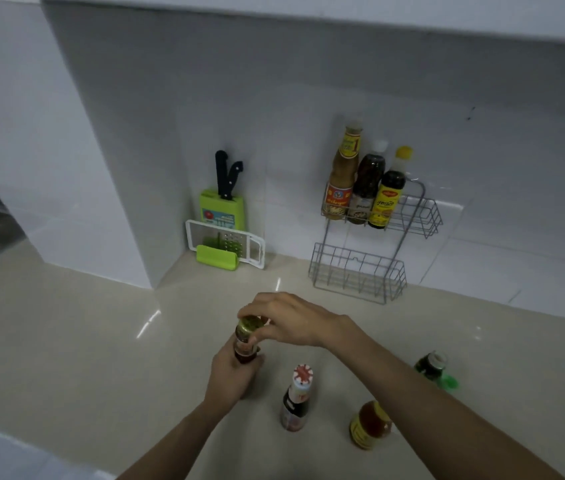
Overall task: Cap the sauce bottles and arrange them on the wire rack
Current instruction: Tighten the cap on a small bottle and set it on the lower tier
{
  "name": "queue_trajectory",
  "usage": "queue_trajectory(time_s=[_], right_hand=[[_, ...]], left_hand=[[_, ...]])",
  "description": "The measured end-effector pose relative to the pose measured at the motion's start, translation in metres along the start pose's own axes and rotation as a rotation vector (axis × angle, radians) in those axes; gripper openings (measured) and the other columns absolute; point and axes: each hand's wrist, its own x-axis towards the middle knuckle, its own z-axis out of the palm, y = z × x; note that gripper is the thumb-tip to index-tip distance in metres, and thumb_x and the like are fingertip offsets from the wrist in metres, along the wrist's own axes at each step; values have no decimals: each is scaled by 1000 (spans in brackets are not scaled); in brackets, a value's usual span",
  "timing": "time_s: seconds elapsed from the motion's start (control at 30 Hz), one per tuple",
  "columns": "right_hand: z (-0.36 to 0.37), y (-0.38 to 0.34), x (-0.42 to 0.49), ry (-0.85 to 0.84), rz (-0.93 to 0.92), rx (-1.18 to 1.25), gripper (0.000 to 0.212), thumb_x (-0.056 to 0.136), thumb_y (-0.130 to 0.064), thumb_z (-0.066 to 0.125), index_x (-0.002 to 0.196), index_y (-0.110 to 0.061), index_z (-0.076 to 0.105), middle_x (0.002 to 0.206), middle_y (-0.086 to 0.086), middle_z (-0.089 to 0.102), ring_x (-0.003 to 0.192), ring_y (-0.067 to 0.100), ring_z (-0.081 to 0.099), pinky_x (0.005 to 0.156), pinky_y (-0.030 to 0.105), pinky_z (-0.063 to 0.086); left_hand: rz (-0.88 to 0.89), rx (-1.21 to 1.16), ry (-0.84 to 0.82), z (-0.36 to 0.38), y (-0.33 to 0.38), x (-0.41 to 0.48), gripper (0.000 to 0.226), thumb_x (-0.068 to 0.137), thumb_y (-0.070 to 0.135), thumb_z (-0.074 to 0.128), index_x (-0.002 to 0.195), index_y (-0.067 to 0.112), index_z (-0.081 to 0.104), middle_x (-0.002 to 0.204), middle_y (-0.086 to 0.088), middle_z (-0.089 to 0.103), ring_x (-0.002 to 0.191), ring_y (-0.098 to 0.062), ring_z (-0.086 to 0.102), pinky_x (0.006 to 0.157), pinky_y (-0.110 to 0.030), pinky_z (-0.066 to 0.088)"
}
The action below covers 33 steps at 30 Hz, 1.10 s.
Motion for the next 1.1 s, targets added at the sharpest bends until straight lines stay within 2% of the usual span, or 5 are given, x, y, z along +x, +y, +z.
queue_trajectory(time_s=[0.13, 0.47, 0.77, 0.9, 1.1], right_hand=[[-46, 13, -4, 130, 28, 42, 47, 88, -9, 65, 133, -19, 55, 123, 5, 56, 115, 20, 51, 94, 27, 41], [-135, 46, -51, 164, 81, 229, 50, 81, 1, 71, 124, -22, 64, 118, -4, 60, 110, 11, 59, 94, 27, 52], [-137, 55, -67, 228, 131, 56, 47, 78, -24, 79, 122, -26, 63, 109, -4, 60, 95, 7, 63, 84, 21, 54], [-137, 56, -69, 216, 82, 44, 45, 80, -11, 75, 122, -23, 64, 115, -6, 62, 106, 7, 58, 89, 18, 50], [-144, 56, -69, 121, 82, 162, 49, 75, -3, 77, 117, -28, 68, 116, -10, 66, 109, 2, 59, 92, 20, 50]], left_hand=[[26, 75, 5, -1, 50, 40, 12, 59, 0, 72, 70, 1, 67, 66, -12, 70, 64, -29, 64, 61, -37, 52], [215, 180, -745, 29, 151, 80, 24, 43, -5, 56, 65, 2, 64, 74, -16, 66, 72, -19, 62, 66, -24, 49], [194, 154, -714, 61, 156, 79, 23, 43, -5, 57, 65, -2, 61, 72, -13, 64, 73, -21, 61, 71, -30, 49], [183, 145, -653, 62, 153, 80, 16, 43, -3, 58, 54, 8, 60, 68, -10, 65, 71, -23, 59, 71, -33, 49], [208, 221, -810, 54, 155, 79, 31, 44, -4, 57, 73, -12, 60, 75, -15, 65, 78, -26, 60, 76, -35, 49]])
